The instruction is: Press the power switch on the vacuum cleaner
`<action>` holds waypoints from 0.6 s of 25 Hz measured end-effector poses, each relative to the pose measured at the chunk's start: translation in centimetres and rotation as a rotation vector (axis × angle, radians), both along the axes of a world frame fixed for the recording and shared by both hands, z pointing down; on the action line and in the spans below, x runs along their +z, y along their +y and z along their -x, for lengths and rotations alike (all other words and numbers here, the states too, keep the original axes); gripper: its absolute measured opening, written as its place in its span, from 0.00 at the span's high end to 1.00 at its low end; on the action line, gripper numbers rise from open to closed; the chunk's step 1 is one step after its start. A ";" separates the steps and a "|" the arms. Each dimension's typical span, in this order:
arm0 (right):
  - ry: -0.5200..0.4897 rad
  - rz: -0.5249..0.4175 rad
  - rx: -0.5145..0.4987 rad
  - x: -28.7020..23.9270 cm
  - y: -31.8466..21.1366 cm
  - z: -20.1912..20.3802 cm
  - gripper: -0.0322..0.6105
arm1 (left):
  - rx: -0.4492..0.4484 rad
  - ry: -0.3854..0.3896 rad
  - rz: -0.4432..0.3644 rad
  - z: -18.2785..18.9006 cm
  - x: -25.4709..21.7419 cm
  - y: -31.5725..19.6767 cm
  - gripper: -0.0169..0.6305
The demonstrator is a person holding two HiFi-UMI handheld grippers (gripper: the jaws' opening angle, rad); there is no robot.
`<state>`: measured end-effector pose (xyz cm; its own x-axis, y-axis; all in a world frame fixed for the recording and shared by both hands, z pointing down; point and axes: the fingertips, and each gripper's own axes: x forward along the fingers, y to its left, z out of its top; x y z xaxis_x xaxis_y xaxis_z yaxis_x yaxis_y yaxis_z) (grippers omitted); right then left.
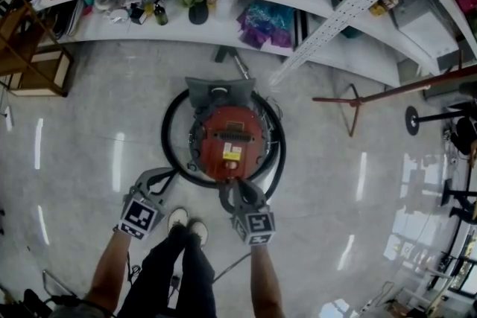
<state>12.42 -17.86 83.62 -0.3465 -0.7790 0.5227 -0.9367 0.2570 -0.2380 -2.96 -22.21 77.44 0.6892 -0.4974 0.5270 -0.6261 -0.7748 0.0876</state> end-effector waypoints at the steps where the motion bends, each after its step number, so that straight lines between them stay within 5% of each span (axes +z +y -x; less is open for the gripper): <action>1: 0.005 0.002 -0.007 0.3 -0.1 0.1 0.93 | 0.000 0.000 0.001 0.0 0.2 0.0 0.96; 15: 0.017 -0.005 -0.030 3.4 -2.4 1.1 0.93 | -0.010 -0.006 0.014 1.1 1.6 -0.1 0.96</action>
